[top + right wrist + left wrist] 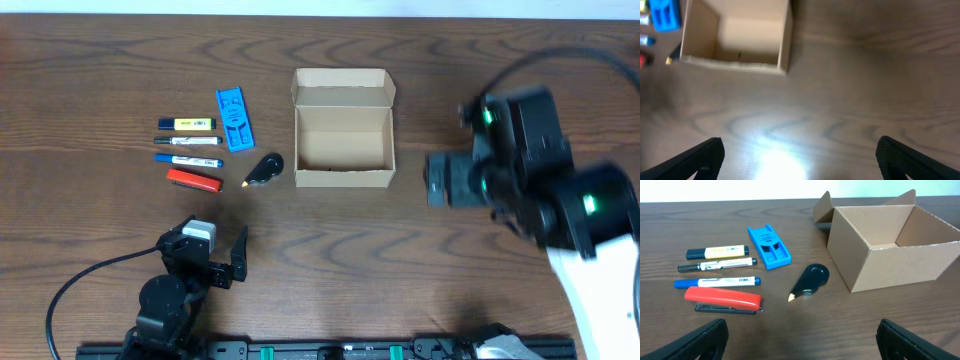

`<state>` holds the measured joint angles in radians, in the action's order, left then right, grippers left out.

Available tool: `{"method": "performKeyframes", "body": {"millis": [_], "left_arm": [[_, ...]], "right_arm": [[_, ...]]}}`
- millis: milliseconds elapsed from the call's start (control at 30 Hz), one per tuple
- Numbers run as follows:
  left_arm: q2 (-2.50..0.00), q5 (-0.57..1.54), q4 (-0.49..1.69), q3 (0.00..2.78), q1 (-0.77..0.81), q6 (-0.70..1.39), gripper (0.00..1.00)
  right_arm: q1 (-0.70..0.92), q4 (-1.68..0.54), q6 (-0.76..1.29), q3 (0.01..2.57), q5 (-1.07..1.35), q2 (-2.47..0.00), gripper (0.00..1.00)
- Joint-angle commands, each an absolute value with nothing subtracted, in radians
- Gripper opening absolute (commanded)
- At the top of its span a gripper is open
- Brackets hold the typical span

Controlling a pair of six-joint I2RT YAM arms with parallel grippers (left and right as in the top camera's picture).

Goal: Pack container
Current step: 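Release the box and retract the right arm to rest, then reach the left gripper to the blue duster and grasp it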

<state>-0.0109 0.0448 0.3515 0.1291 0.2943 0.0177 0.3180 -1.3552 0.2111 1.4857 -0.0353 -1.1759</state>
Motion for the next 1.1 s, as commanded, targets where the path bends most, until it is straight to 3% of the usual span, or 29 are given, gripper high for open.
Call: {"method": "performKeyframes", "body": {"millis": [0, 267, 1067], "left_arm": [[-0.004, 0.033, 0.355, 0.107, 0.288, 0.006, 0.95], [-0.004, 0.033, 0.355, 0.107, 0.288, 0.006, 0.95], [-0.004, 0.049, 0.354, 0.107, 0.288, 0.007, 0.95]], "right_arm": [[0.310, -1.343, 0.102, 1.377, 0.071, -1.034, 0.99], [0.310, -1.448, 0.066, 1.306, 0.085, -0.877, 0.99], [0.310, -1.478, 0.122, 1.306, 0.109, -0.871, 0.99]]}}
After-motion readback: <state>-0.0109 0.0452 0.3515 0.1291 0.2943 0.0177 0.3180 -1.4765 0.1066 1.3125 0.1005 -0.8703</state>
